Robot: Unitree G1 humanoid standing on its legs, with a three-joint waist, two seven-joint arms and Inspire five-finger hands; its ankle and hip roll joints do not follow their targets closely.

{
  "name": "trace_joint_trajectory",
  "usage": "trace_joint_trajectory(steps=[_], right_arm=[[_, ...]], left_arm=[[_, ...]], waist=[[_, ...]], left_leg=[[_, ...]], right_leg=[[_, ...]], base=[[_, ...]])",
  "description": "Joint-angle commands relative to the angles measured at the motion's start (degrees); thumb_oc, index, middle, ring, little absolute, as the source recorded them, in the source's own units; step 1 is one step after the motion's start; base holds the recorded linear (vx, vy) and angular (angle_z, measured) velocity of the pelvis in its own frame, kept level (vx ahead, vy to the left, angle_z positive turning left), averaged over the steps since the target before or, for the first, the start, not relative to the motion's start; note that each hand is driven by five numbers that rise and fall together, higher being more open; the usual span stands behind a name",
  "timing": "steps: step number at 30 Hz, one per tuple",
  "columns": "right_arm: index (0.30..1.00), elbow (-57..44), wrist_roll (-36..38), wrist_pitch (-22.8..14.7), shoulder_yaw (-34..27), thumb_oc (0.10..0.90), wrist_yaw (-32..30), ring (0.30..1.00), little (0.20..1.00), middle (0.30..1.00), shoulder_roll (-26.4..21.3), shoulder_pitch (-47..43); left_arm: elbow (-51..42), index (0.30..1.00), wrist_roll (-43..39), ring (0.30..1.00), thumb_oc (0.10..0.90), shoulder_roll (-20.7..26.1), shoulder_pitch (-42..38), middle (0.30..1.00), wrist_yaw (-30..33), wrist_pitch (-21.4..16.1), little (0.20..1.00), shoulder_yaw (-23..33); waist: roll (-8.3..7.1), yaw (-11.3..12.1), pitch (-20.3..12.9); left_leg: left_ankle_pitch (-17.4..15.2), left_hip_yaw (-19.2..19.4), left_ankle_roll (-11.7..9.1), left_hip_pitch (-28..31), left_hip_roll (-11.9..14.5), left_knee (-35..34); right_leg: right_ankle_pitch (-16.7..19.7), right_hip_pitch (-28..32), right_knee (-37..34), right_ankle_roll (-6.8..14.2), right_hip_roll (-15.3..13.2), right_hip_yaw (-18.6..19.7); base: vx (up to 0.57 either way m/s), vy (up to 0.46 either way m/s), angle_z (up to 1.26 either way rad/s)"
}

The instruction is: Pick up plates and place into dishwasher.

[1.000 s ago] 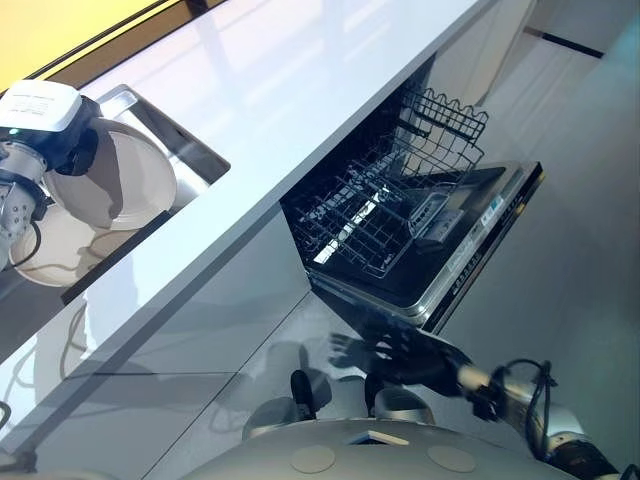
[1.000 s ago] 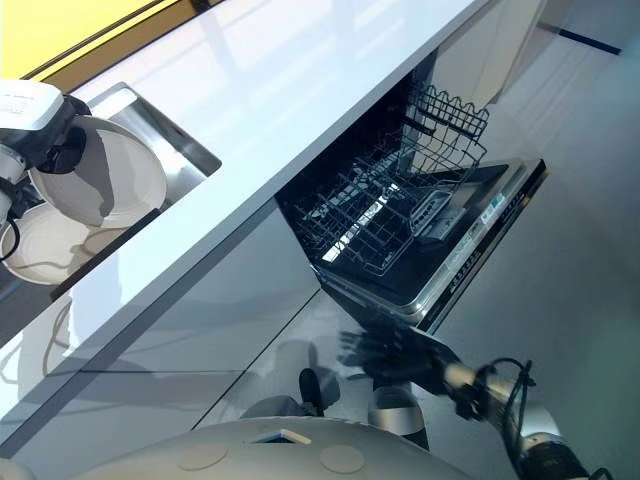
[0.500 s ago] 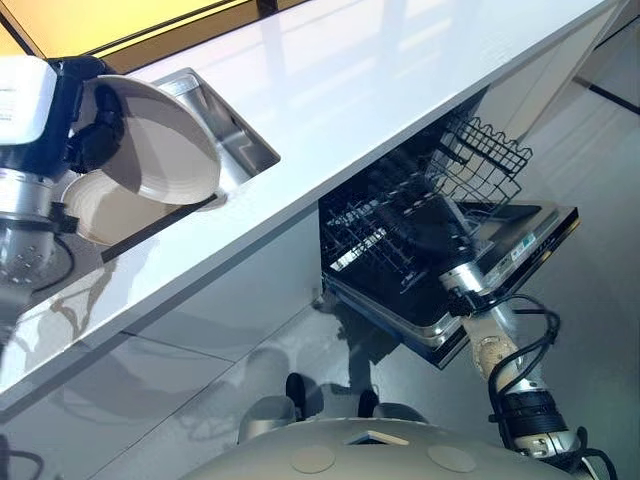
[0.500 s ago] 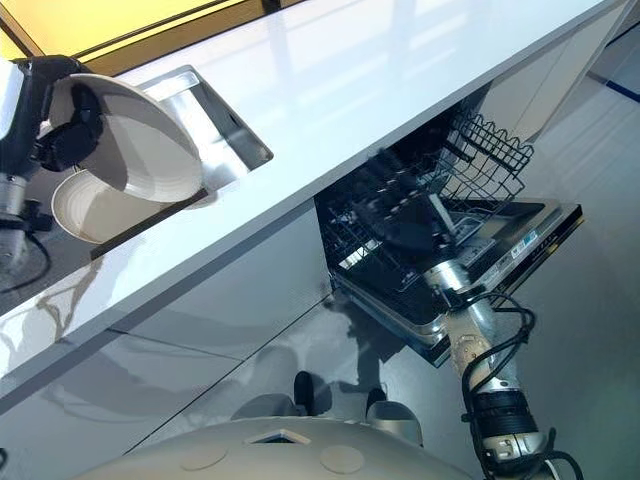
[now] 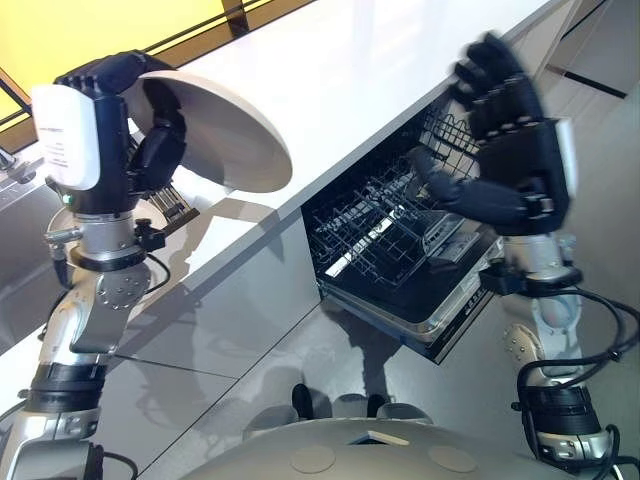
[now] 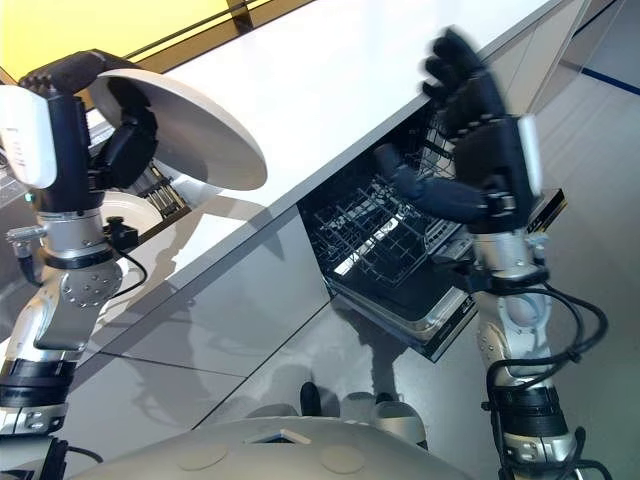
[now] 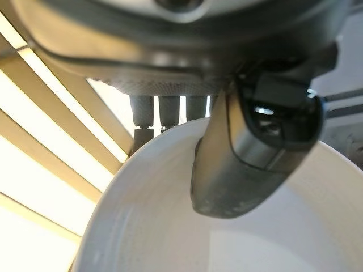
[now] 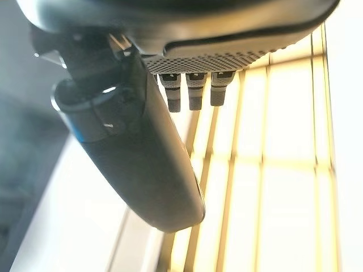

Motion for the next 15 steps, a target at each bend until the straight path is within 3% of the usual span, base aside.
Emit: trace_joint_trajectory(steps=[1, 9, 15], right_arm=[[0.900, -3.7, -0.7, -1.0, 1.0, 0.800, 2.6, 0.900, 0.900, 0.900, 0.0, -8.3], [0.900, -2.8, -2.7, 0.1, 5.4, 0.800, 0.8, 0.900, 0.900, 0.900, 1.2, -13.9], [0.900, -3.4, -3.3, 1.3, 6.5, 0.800, -2.6, 0.900, 0.900, 0.900, 3.7, -14.2]], left_arm=[[2.0, 0.300, -1.3, 0.300, 0.100, 1.2, -10.3, 0.300, 4.0, 0.4, 0.200, -0.8], [5.8, 0.300, -3.9, 0.300, 0.100, -0.8, -16.5, 0.300, 4.9, 0.8, 0.200, -6.2], [4.6, 0.300, -4.1, 0.300, 0.100, -4.3, -15.6, 0.300, 2.9, -0.4, 0.200, -8.6]], waist=[[-1.80, 0.9, -3.7], [-2.12, 0.8, -4.0], [-2.12, 1.0, -4.0]], left_leg=[[-8.3, -0.5, 1.9, 2.6, -3.7, 0.4], [-8.0, 0.0, 1.9, 2.7, -3.7, 0.4], [-8.3, 0.3, 2.0, 2.9, -3.8, 0.5]], right_leg=[[-4.3, -4.2, 5.4, 1.6, 2.4, 0.1], [-3.6, -4.2, 5.2, 1.6, 2.4, 0.2], [-3.4, -3.9, 4.9, 1.8, 2.5, 0.6]], base=[[-0.04, -0.007, 0.03], [0.00, -0.001, 0.00], [0.01, 0.002, -0.02]])
